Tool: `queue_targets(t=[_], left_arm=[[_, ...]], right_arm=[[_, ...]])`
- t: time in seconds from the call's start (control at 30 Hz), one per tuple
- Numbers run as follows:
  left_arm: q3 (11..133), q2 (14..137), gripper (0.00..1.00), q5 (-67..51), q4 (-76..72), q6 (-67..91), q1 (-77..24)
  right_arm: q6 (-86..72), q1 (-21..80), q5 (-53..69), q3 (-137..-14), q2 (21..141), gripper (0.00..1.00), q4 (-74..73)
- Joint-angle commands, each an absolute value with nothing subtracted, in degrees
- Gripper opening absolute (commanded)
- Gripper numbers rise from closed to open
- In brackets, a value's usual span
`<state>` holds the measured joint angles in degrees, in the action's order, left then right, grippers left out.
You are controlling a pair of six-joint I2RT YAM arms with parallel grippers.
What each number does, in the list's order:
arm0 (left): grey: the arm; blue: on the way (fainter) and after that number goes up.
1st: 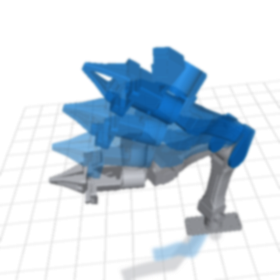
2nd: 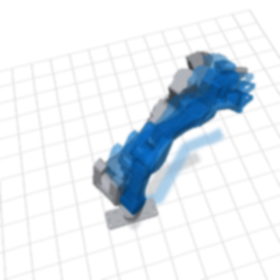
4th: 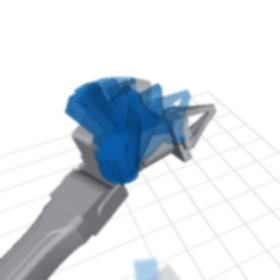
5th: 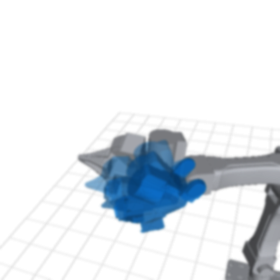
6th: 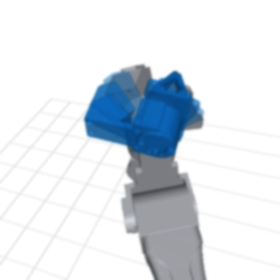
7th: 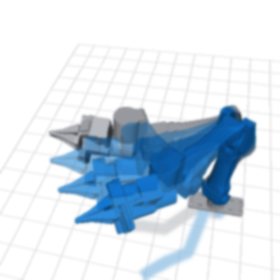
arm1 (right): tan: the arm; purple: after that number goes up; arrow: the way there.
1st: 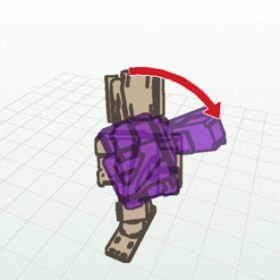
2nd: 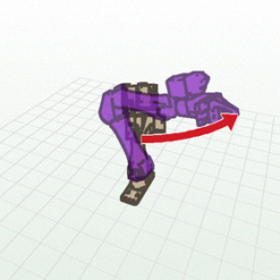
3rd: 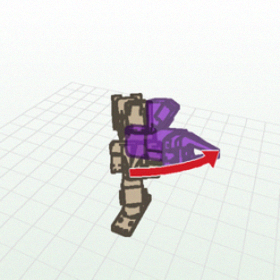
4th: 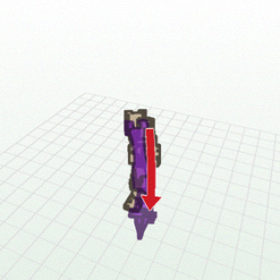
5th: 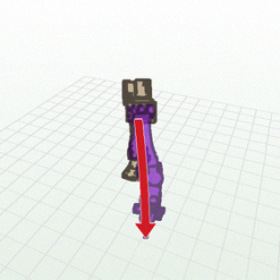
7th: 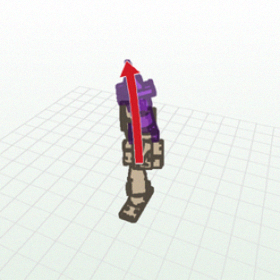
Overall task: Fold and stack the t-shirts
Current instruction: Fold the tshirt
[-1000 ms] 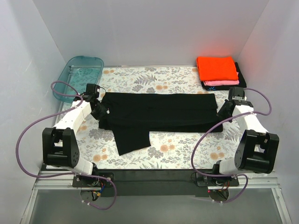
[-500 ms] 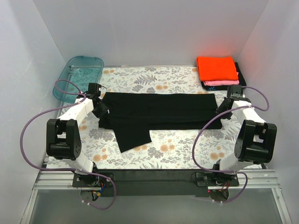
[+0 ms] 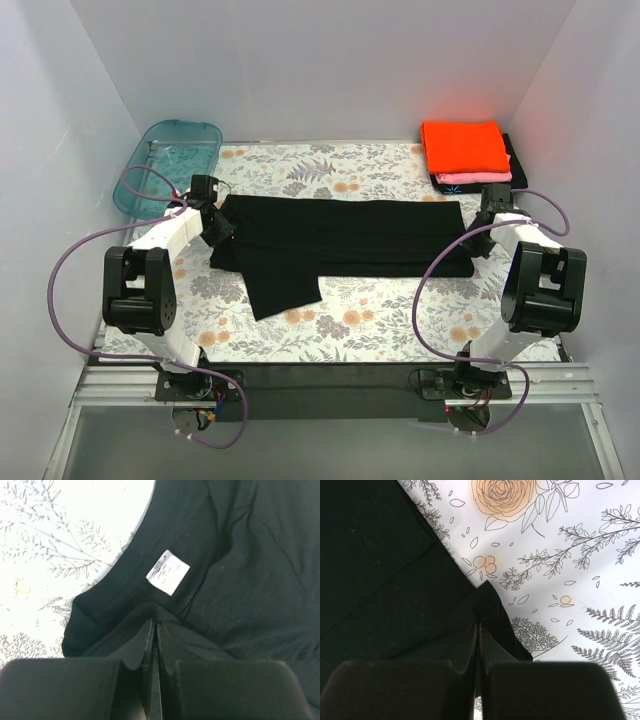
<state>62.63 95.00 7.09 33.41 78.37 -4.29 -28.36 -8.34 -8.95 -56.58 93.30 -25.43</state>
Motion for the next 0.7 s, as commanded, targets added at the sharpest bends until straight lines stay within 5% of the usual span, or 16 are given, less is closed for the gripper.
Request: queue_targets(t=[0.0,0.3,0.4,0.5,0.53,0.67], left_arm=[[63.55,93.96,0.00,10.37,29.63,77.17,-3.69],[61.70,93.87,0.02,10.10,25.14,75.76,-3.69],[61.70,93.26,0.13,9.94,24.70,75.50,-3.78],[61.79,90.54,0.34,9.93,24.26,75.32,-4.39],[61.79,89.57,0.39,11.06,23.91,75.06,-4.66],[61.61,84.91,0.63,13.09,24.43,73.65,-6.24]], right_arm=[[-28.74,-8.44,-12.48,-57.66,94.22,0.01,-23.20],[-28.83,-8.44,-13.27,-56.69,94.66,0.04,-21.97],[-28.22,-8.44,-12.40,-56.60,93.43,0.16,-21.80],[-26.90,-7.74,-11.26,-56.43,90.54,0.33,-21.71],[-26.72,-7.39,-10.99,-56.25,89.48,0.46,-21.62],[-25.93,-4.58,-10.02,-55.55,82.63,0.72,-21.53]])
